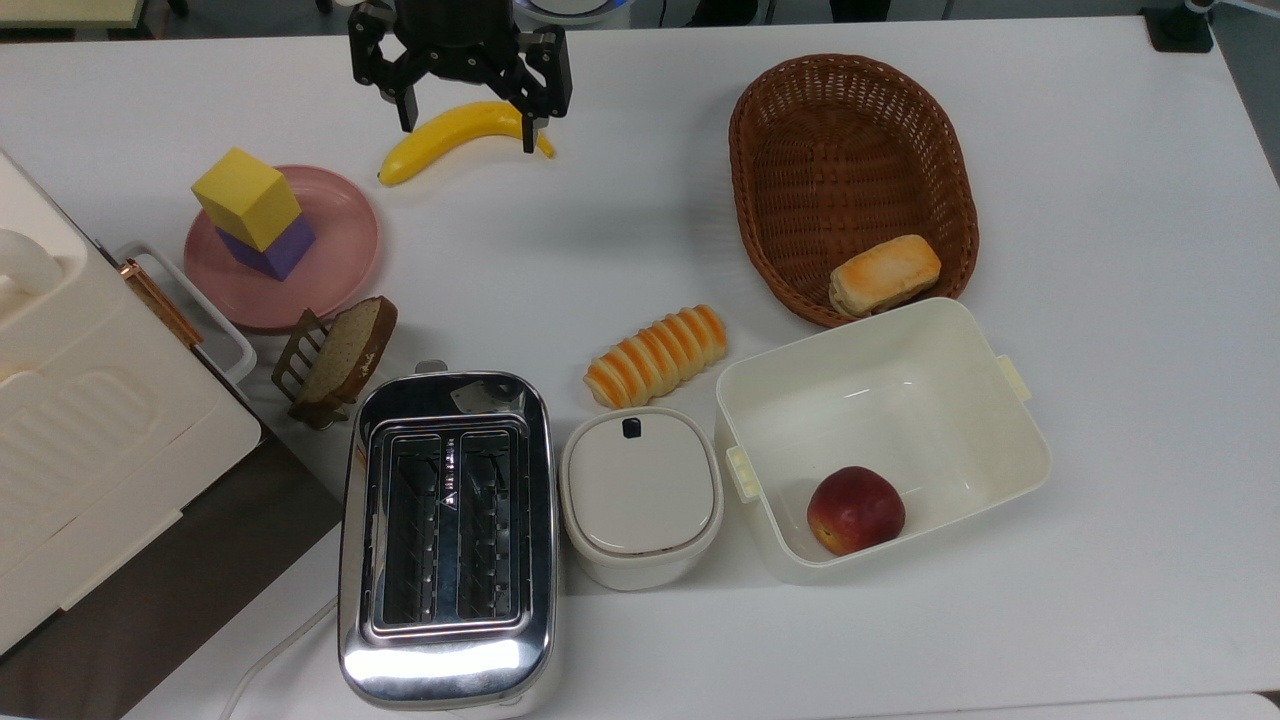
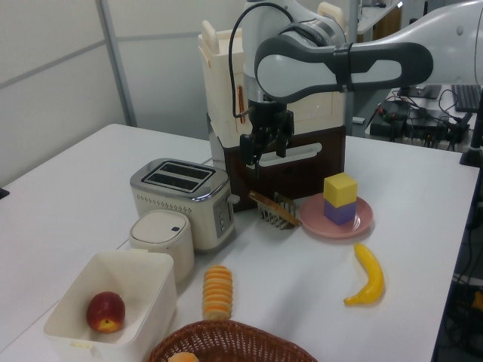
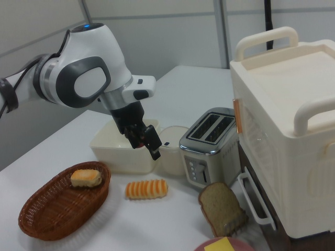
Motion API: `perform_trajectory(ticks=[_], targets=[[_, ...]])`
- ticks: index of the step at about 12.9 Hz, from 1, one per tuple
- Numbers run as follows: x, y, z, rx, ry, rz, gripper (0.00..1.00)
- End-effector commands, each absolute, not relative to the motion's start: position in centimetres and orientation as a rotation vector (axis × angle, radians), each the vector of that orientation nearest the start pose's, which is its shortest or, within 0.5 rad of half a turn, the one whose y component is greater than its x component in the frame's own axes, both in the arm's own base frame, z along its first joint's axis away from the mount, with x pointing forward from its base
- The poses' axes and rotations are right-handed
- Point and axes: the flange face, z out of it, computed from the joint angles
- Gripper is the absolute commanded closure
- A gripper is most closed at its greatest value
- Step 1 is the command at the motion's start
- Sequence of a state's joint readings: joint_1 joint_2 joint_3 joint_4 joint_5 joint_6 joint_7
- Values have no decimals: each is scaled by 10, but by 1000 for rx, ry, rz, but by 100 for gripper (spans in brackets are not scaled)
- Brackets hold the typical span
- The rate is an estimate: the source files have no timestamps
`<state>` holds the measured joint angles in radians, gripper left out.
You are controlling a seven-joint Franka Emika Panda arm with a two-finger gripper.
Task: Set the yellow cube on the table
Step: 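Move the open gripper over the yellow cube on the purple block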
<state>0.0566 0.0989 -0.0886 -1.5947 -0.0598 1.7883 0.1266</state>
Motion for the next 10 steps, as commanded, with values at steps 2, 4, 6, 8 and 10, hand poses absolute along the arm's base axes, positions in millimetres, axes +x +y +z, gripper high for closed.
perform_trajectory(ticks=[2, 4, 6, 8, 10], targets=[[596, -35, 584, -3181, 149, -122, 0], [595, -32, 585, -3172, 146, -122, 0], [595, -31, 584, -3172, 144, -120, 0], [595, -31, 585, -3172, 144, -122, 0], [595, -31, 584, -3172, 144, -120, 0]])
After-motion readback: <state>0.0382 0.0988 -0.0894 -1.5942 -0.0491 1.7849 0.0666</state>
